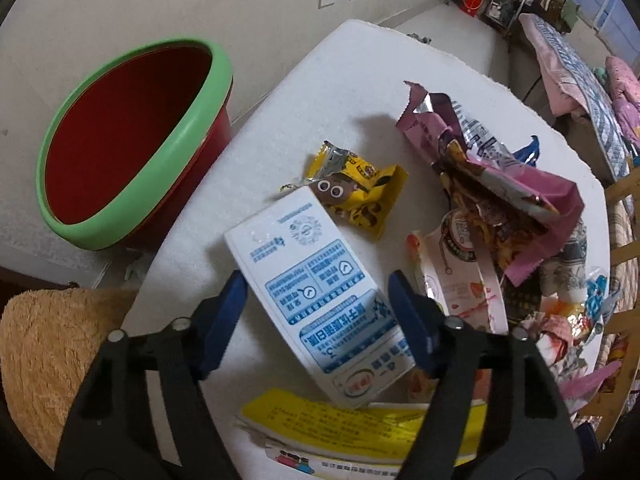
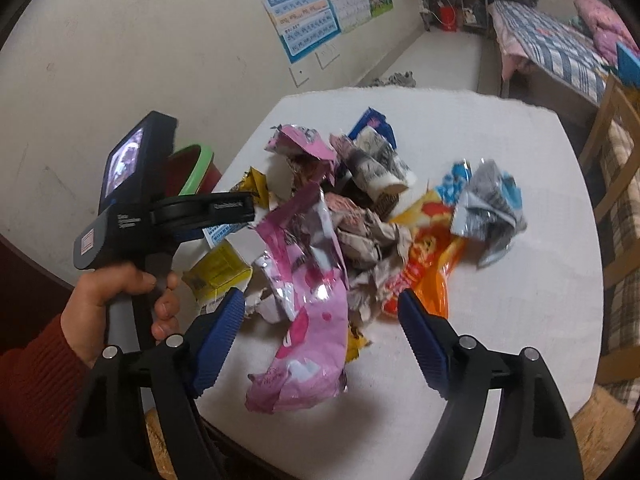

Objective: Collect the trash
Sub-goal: 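Grasp the white-blue carton with left tool while right tool grasps pink wrapper, then carry both items to the red bucket and open both tools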

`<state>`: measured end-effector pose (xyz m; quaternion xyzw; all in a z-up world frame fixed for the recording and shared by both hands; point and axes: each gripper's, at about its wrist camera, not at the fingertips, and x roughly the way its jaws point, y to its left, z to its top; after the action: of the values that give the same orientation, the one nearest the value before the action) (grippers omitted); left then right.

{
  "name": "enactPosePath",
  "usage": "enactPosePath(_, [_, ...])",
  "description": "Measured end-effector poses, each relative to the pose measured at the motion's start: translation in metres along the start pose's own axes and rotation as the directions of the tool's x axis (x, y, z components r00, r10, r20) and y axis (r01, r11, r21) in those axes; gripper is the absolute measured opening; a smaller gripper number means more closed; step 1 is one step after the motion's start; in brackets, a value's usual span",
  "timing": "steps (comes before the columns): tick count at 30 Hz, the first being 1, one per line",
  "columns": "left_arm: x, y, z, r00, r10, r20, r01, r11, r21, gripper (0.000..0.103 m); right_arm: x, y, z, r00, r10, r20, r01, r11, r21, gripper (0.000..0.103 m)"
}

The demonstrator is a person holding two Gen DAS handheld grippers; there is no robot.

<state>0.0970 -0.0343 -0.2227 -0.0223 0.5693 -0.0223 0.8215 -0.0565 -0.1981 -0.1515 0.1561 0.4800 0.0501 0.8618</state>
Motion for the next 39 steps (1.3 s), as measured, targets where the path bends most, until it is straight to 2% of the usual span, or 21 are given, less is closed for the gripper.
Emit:
enactPosePath(2, [-0.005, 0.005, -0.001, 1.000, -0.023, 0.001, 0.023, 1.000, 0.002, 0.059, 0.004, -0.002, -0.003, 1.000, 0.004, -0.018, -0.004, 1.000, 0.005, 0.074])
enactPosePath(6, [-0.031, 0.011, 0.002, 0.997, -0.052, 0.060, 0.050, 0.998, 0.026, 0.057, 0.021, -0.006, -0.008, 0.996, 0.026, -0.080, -0.023, 0.999, 0.042, 0.074])
enactPosePath(8, [-0.046, 0.012, 0.000, 0.993, -0.050, 0.108, 0.043, 0.997, 0.064, 0.056, 0.031, -0.010, -0.011, 0.993, 0.033, -0.113, -0.026, 0.998, 0.065, 0.062])
enactPosePath(10, [-0.063, 0.012, -0.002, 0.986, -0.043, 0.159, 0.028, 0.995, 0.099, 0.056, 0.036, -0.013, -0.014, 0.989, 0.069, -0.134, -0.056, 0.994, 0.096, 0.044])
enactPosePath(12, [-0.080, 0.013, -0.006, 0.976, -0.031, 0.218, 0.002, 0.991, 0.134, 0.056, 0.035, -0.013, -0.014, 0.986, 0.099, -0.136, -0.085, 0.991, 0.108, 0.036])
enactPosePath(14, [-0.094, 0.016, -0.009, 0.965, -0.023, 0.261, -0.018, 0.988, 0.156, 0.056, 0.028, -0.010, -0.013, 0.989, 0.090, -0.121, -0.079, 0.993, 0.089, 0.028])
enactPosePath(20, [-0.123, 0.024, -0.006, 0.934, 0.007, 0.358, -0.070, 0.984, 0.165, 0.056, -0.016, 0.005, 0.007, 0.996, 0.087, -0.006, -0.087, 0.995, 0.050, 0.025])
enactPosePath(26, [-0.145, 0.045, -0.002, 0.909, 0.042, 0.416, -0.106, 0.986, 0.132, 0.056, -0.044, 0.034, 0.044, 0.988, 0.119, 0.094, -0.118, 0.993, -0.016, 0.025])
enactPosePath(32, [-0.159, 0.076, 0.008, 0.890, 0.075, 0.449, -0.117, 0.991, 0.066, 0.056, -0.027, 0.074, 0.080, 0.980, 0.160, 0.117, -0.152, 0.985, -0.077, 0.025])
enactPosePath(39, [-0.153, 0.123, 0.026, 0.887, 0.119, 0.447, -0.125, 0.992, -0.016, 0.056, 0.019, 0.131, 0.110, 0.973, 0.216, 0.079, -0.203, 0.968, -0.150, 0.025])
